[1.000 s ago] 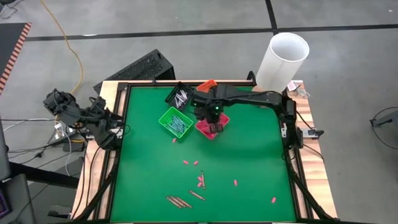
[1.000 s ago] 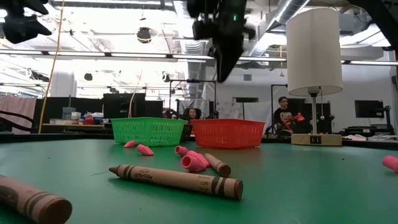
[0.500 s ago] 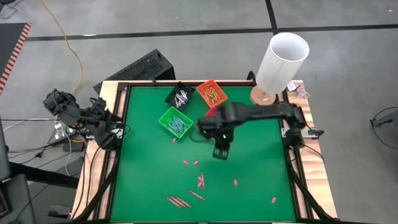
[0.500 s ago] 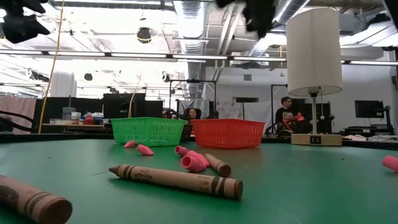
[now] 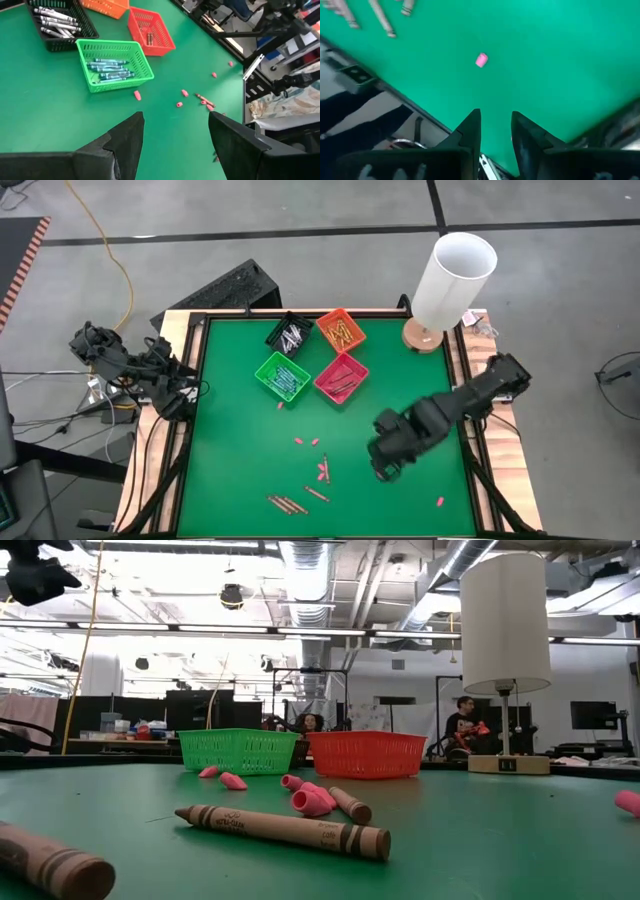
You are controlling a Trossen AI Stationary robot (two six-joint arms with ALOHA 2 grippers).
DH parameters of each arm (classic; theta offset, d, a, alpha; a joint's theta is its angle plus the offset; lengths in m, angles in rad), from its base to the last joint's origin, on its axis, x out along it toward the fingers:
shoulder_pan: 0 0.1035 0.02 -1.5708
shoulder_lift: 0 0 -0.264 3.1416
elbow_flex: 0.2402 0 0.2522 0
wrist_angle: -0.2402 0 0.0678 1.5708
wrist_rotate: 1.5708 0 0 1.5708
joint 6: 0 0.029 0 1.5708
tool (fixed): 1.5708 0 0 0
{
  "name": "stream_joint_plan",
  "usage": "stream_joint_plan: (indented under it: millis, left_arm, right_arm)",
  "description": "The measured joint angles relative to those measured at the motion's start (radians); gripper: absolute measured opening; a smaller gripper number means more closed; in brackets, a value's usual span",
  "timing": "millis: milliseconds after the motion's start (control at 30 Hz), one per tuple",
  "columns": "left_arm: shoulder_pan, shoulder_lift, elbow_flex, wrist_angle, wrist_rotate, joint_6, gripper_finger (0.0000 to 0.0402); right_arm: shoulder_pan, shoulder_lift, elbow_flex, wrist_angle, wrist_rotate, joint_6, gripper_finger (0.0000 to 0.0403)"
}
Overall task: Sort crayons
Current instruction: Put the brown crayon into the bin
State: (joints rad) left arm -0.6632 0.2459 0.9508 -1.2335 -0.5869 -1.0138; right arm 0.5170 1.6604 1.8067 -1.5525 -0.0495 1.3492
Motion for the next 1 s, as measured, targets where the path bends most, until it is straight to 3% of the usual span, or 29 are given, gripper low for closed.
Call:
stream_joint_plan:
  millis: [133, 233, 467, 700, 1000]
  left_arm:
    - [0.000, 0.000, 0.000, 0.000, 0.002, 0.001, 0.0213]
    - [0.000, 0.000, 0.000, 0.000, 0.002, 0.007, 0.0213]
    - [0.000, 0.000, 0.000, -0.001, 0.002, 0.008, 0.0213]
    - [0.000, 0.000, 0.000, -0.003, 0.009, 0.009, 0.0213]
    - [0.000, 0.000, 0.000, -0.006, 0.059, 0.015, 0.0213]
  right_arm:
    - [0.112, -0.014, -0.085, 0.055, 0.021, 0.167, 0.0103]
    - [0.165, -0.014, -0.148, 0.179, 0.096, 0.228, 0.0103]
    - [0.103, 0.018, -0.288, 0.606, 0.311, 0.166, 0.0103]
    - [-0.032, 0.162, -0.299, 0.889, 0.228, -0.053, 0.0103]
    - [-0.110, 0.328, -0.278, 0.936, 0.120, -0.063, 0.0103]
